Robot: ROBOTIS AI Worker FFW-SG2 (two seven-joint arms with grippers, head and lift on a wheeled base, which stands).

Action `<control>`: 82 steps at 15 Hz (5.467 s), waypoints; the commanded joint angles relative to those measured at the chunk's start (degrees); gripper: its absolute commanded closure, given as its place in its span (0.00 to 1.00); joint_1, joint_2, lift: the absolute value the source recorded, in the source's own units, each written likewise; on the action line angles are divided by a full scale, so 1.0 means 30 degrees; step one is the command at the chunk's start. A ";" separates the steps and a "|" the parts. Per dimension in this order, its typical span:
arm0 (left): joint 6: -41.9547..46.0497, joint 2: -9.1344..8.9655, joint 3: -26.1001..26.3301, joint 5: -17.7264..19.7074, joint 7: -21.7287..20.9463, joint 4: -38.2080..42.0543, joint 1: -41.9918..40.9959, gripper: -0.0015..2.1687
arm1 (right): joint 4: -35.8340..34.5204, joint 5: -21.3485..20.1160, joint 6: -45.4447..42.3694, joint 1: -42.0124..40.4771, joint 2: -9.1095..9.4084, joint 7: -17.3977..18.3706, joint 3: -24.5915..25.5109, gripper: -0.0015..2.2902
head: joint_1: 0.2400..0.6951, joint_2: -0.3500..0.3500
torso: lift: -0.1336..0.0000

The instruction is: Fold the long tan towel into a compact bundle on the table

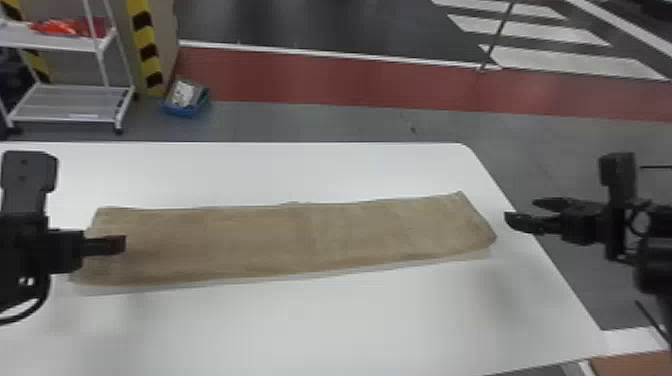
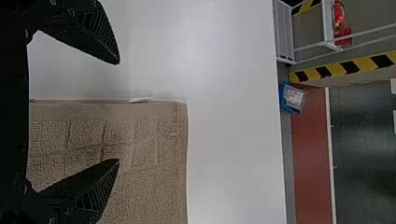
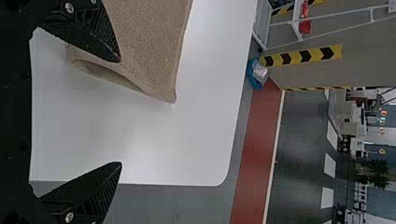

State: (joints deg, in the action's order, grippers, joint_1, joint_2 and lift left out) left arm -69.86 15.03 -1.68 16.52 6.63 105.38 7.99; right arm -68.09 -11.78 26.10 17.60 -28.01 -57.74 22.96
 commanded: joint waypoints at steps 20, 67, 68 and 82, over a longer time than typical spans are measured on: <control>-0.1605 0.0235 0.0149 -0.0175 -0.0890 0.0235 0.0092 0.70 | -0.7332 0.1320 0.4120 -0.1617 0.3008 0.0000 -0.0914 0.06 | 1.00 0.37 | 0.07; -0.2484 -0.2402 -0.1550 1.8223 0.2713 -0.0878 0.4047 0.79 | -1.0819 0.5568 0.2479 -0.6012 0.5205 1.0400 -0.3843 0.01 | 1.00 0.39 | 0.07; -0.1898 -0.2695 -0.1023 1.7491 0.2831 -0.0644 0.3930 0.79 | -1.1082 0.5685 0.2362 -0.6451 0.4942 1.1074 -0.3199 0.02 | 1.00 0.32 | 0.07; 0.4196 -0.5059 0.5423 1.2686 0.4178 0.0030 0.2406 0.79 | -1.2284 0.8000 0.6405 -0.8150 0.3477 1.1689 0.0346 0.02 | 1.00 0.00 | 0.07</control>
State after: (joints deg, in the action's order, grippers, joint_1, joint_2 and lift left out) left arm -59.03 0.03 13.60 54.84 19.04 105.91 15.15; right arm -104.77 11.97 46.55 -6.15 -17.23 -22.58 23.43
